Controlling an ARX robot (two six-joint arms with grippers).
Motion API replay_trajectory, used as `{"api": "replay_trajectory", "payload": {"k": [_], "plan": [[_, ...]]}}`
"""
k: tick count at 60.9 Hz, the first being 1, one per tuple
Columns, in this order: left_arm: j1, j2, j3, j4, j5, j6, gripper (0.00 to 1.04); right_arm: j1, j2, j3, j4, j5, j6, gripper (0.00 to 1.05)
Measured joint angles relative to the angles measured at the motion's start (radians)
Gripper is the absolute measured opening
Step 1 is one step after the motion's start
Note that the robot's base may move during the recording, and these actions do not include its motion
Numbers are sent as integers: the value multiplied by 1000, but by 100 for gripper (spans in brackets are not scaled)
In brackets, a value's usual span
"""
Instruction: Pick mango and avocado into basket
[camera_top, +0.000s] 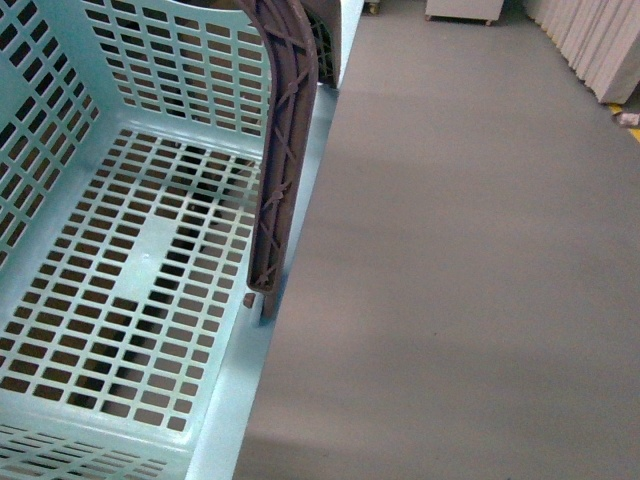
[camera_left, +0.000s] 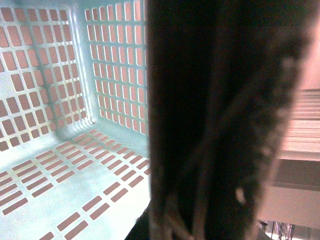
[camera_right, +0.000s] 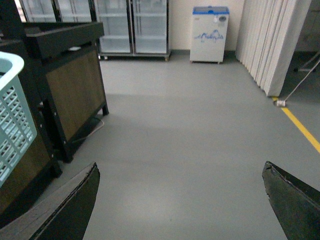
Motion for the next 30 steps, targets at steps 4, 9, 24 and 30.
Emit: {"api": "replay_trajectory", "payload": {"k": [4,9,24,30], "plan": [[0,0,0,0,-1,0,6,0,0,0,0,0,0,97],[0,0,0,0,0,0,6,0,0,0,0,0,0,97],[0,0,0,0,-1,0,6,0,0,0,0,0,0,97],[0,0,0,0,0,0,6,0,0,0,0,0,0,97]]}}
